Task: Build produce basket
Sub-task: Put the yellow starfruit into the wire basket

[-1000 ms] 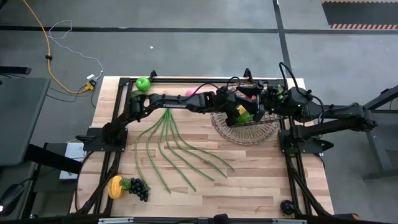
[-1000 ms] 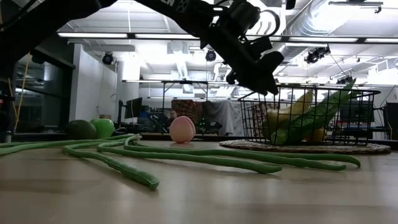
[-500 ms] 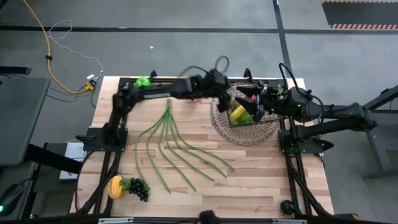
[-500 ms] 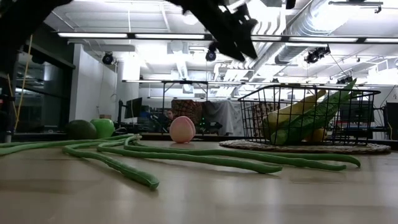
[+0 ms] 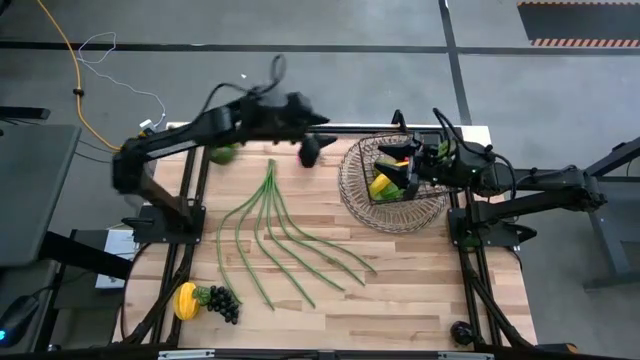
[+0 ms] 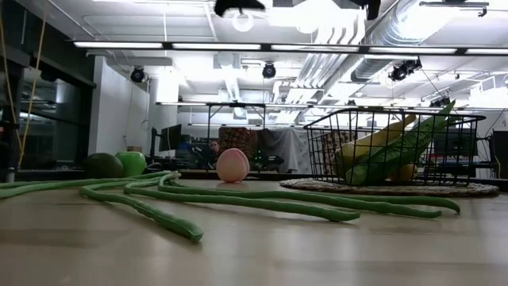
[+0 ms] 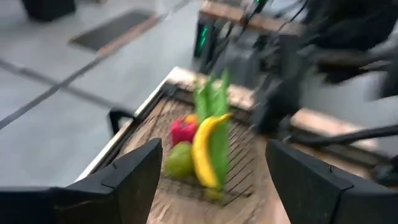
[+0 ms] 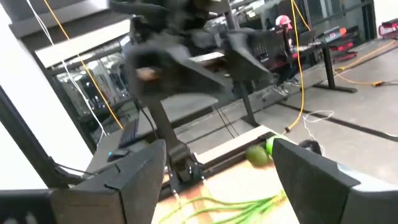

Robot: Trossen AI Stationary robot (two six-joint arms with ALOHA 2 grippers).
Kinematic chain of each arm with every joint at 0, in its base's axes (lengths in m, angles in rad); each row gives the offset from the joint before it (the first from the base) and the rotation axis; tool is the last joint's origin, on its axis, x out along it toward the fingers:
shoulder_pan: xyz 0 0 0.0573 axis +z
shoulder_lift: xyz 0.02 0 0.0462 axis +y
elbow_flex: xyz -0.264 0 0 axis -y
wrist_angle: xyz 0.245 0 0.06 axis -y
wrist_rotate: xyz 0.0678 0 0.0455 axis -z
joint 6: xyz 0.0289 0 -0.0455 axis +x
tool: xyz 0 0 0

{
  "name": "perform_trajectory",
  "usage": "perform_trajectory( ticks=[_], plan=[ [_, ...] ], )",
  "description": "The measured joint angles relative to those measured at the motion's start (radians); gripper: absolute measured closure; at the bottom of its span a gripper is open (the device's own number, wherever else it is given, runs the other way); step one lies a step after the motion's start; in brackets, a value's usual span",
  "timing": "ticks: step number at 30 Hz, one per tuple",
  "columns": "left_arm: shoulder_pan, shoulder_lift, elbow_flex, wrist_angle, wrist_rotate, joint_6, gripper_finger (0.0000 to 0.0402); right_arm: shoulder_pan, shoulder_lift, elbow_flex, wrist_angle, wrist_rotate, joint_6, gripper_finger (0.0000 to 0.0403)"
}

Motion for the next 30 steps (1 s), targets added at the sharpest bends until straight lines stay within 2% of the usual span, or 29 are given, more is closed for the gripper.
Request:
perform_trajectory(
  ticks=[9, 12, 15, 19, 24, 27, 30],
  plan=[
    [-0.183, -0.434, -0.602, 0.516, -0.006, -0.059, 0.0126, 0.0, 0.0, 0.0, -0.013, -0.002, -0.019, 0.0119],
    [-0.253, -0.544, -0.747, 0.592, -0.069, -0.115, 0.0126, 0.0, 0.0, 0.0, -0.013, -0.002, -0.023, 0.0119],
    [-0.306, -0.622, -0.837, 0.616, -0.175, -0.153, 0.0126, 0.0, 0.0, 0.0, -0.013, -0.002, -0.026, 0.0119],
    [-0.344, -0.684, -0.877, 0.617, -0.286, -0.154, 0.0126, 0.0, 0.0, 0.0, -0.013, -0.002, -0.025, 0.0119],
    [-0.348, -0.704, -0.859, 0.578, -0.302, -0.164, 0.0126, 0.0, 0.0, 0.0, -0.013, -0.002, -0.019, 0.0119],
    [-0.348, -0.692, -0.791, 0.396, -0.301, -0.205, 0.0126, 0.0, 0.0, 0.0, -0.013, -0.002, -0.019, 0.0119],
    [-0.348, -0.632, -0.693, 0.127, -0.287, -0.279, 0.0126, 0.0, 0.0, 0.0, -0.013, -0.002, -0.019, 0.0119]
  ],
)
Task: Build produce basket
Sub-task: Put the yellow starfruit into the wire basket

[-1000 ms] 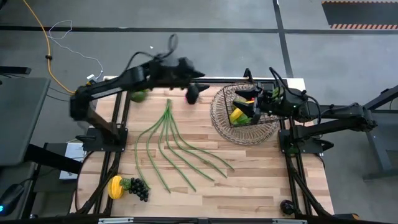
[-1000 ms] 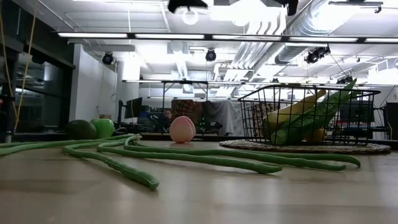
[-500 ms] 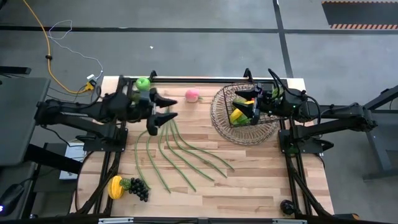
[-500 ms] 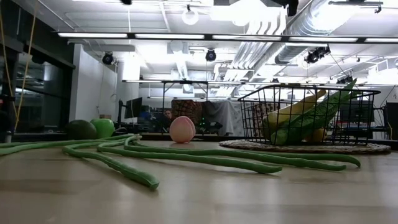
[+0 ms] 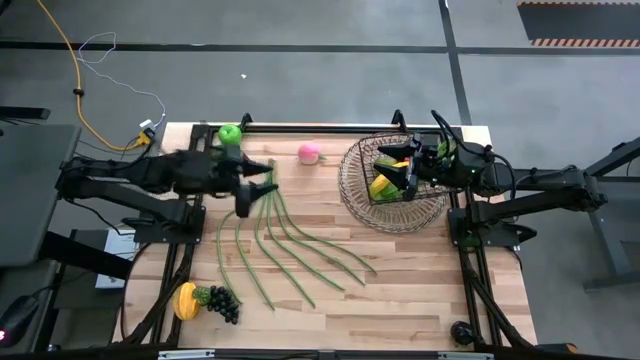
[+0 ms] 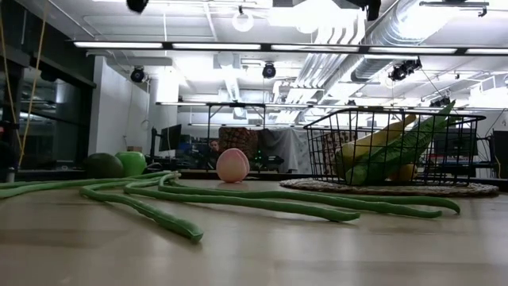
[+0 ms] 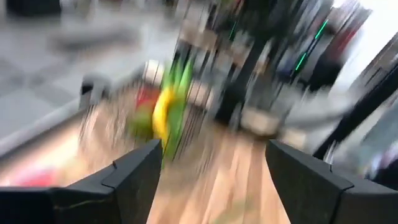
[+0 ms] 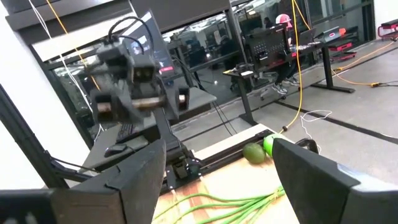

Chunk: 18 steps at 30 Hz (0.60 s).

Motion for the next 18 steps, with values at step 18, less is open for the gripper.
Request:
perform_trajectory(
  ticks=[18],
  plan=[
    [-0.28, 0.54, 0.229, -1.102, 0.316, -0.696, 0.0126, 0.0, 0.0, -0.001, -0.163, 0.0, 0.0, 0.0119]
  ],
)
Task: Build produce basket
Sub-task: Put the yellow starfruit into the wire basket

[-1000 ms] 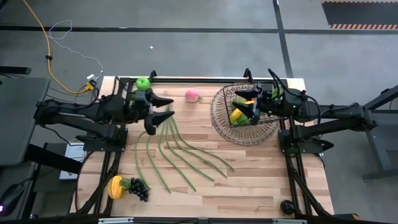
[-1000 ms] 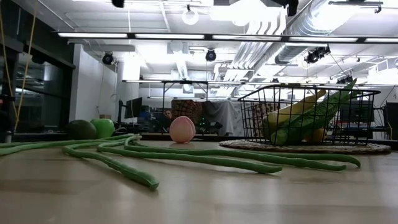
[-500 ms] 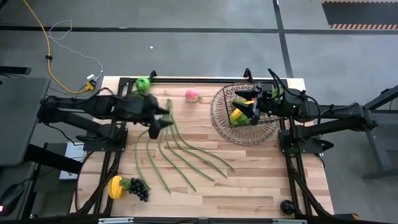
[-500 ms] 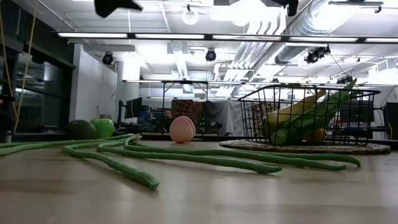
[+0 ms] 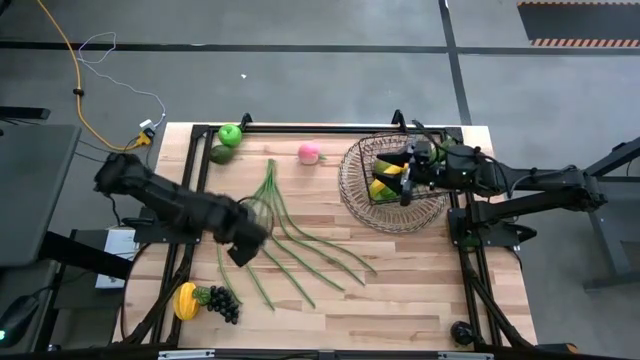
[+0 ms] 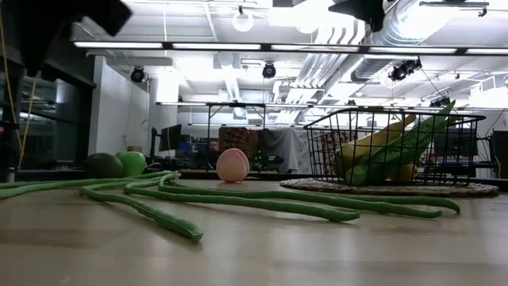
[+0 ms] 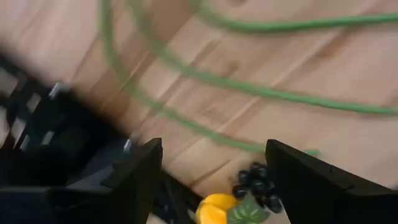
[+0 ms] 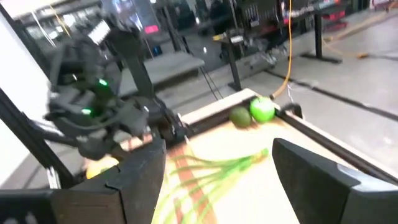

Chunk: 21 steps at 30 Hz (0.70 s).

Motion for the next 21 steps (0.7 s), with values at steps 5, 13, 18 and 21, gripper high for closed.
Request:
perform_trajectory(
  ticks=[5, 13, 18, 21],
  plan=[
    [-0.154, 0.055, 0.0, 0.033, 0.026, -0.226, 0.0126, 0.0, 0.0, 0.0, -0.063, 0.0, -0.013, 0.0119],
    [-0.34, 0.147, 0.0, 0.065, 0.211, -0.541, 0.0126, -0.002, 0.0, 0.0, -0.07, 0.001, -0.093, 0.0119],
    [-0.425, 0.214, 0.0, 0.068, 0.293, -0.647, 0.0126, -0.009, 0.0, 0.0, -0.074, 0.001, -0.116, 0.0119],
    [-0.466, 0.251, 0.0, 0.07, 0.341, -0.678, 0.0126, -0.019, 0.0, 0.0, -0.083, 0.001, -0.115, 0.0119]
  ],
)
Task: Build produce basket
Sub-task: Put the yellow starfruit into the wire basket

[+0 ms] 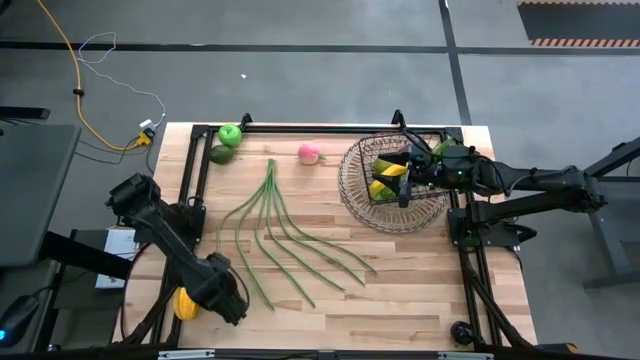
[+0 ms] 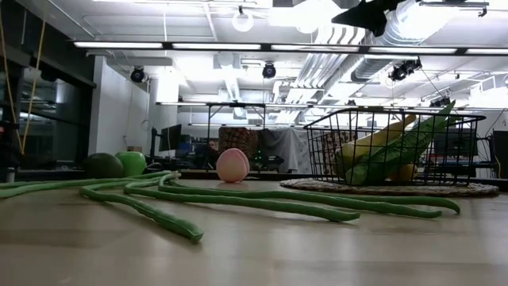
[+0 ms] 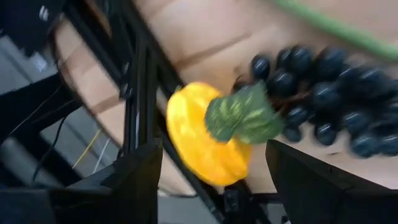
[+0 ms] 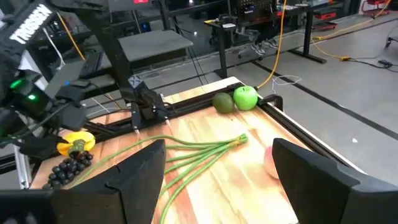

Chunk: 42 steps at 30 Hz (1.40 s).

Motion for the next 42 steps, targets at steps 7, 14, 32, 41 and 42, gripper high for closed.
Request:
perform_trajectory(
  ticks=[7, 14, 32, 41, 42],
  plan=[
    [-0.041, 0.055, 0.014, 0.022, 0.067, -0.09, 0.0136, -0.024, 0.0, 0.0, -0.039, 0.0, 0.001, 0.0119],
    [-0.061, 0.143, 0.114, 0.0, 0.062, -0.15, 0.0154, -0.042, 0.0, 0.0, -0.044, 0.0, -0.04, 0.0119],
    [-0.101, 0.311, 0.181, -0.054, 0.066, -0.158, 0.0156, -0.052, 0.0, 0.0, -0.082, 0.0, -0.042, 0.0119],
    [-0.125, 0.31, 0.157, -0.057, 0.067, -0.177, 0.0156, -0.052, 0.0, 0.0, -0.084, 0.0, -0.042, 0.0119],
    [-0.125, 0.31, 0.157, -0.057, 0.062, -0.181, 0.0156, -0.052, 0.0, 0.0, -0.084, 0.0, -0.042, 0.0119]
  ],
)
